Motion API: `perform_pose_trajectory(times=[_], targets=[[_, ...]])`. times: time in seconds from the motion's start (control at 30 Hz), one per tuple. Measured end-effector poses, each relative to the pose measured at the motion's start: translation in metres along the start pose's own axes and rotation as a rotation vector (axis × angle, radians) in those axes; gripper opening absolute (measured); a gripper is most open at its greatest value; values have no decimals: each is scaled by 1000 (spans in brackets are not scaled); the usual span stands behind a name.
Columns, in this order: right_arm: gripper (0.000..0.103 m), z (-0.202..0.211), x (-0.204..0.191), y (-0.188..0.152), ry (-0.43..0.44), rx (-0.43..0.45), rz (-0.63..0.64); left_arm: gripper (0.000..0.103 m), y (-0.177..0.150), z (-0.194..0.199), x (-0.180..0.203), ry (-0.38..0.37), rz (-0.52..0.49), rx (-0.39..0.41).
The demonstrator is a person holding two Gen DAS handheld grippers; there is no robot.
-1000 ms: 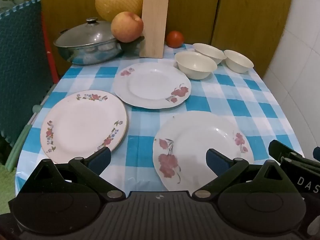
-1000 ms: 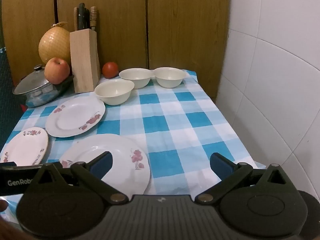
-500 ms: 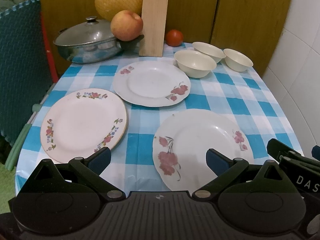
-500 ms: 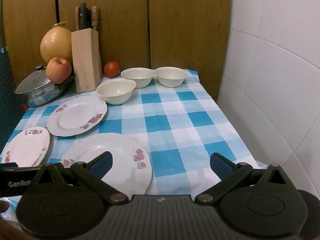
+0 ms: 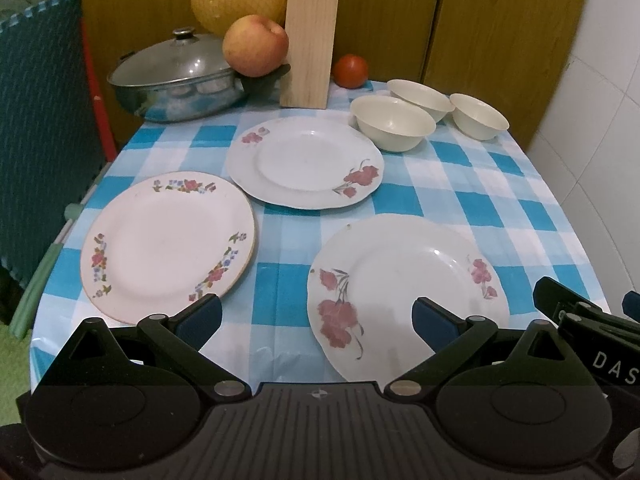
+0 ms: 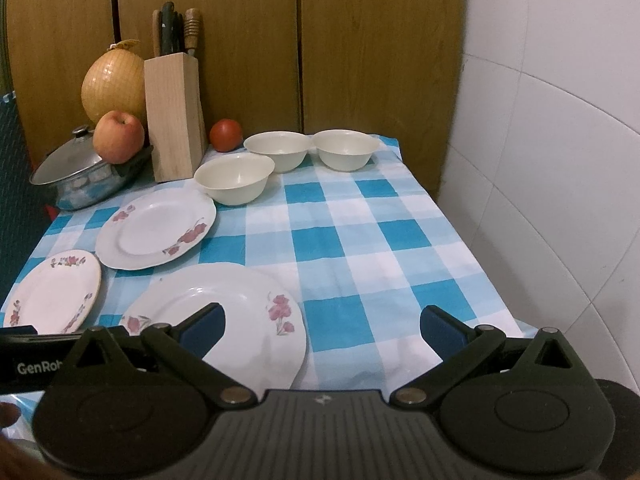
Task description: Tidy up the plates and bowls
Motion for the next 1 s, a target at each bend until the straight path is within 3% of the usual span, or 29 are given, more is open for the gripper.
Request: perform_pose_trajectory(times=[0.6,1.0], targets=[[100,-4,1,-1,13,-17,-6,102,-1,-4,1,9,-2,-11],[100,-19,11,1,24,-40,12,102,-4,-11,3,-2,-7,-61]])
Point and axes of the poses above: each gripper's, at about its wrist camera, not at the fingertips, and z roughly against the way its jaws point, x to its right, y to its top, the point moved 1 cm from there along -z, roughly the way its jaws point, and after that the axes turned 9 degrees about z, right-handed, at the moved point
